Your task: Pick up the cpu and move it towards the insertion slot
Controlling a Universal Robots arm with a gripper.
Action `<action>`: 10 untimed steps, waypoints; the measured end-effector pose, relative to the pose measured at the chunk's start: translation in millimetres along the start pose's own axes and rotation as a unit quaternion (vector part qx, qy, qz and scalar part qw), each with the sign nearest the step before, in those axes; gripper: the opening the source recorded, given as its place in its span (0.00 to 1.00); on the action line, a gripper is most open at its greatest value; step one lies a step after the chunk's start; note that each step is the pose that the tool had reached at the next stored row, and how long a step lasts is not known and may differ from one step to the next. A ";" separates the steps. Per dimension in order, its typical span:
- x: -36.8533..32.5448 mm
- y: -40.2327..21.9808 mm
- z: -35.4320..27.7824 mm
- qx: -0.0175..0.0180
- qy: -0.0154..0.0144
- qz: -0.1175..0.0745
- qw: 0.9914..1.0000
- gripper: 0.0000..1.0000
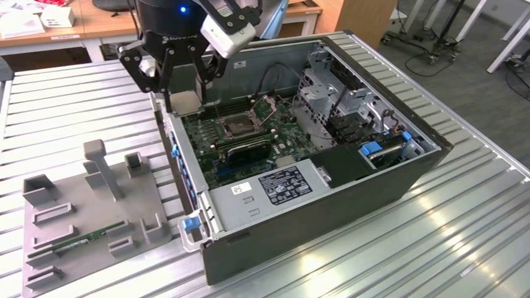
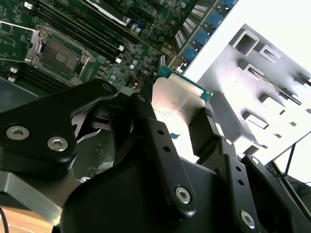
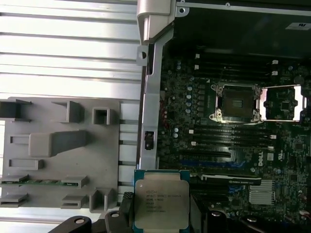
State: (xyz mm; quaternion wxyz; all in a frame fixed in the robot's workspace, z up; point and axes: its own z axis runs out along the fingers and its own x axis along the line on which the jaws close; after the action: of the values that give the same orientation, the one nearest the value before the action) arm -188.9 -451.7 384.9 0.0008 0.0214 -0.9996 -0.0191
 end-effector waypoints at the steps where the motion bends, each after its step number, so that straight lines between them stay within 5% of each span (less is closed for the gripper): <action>1: -1.4 -0.1 0.0 0.000 0.000 0.000 1.000 0.55; 10: -17.7 -0.8 0.1 0.000 0.000 0.000 1.000 0.55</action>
State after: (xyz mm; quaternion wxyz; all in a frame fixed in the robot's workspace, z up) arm -171.2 -451.7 384.8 0.0008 0.0214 -0.9996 -0.0191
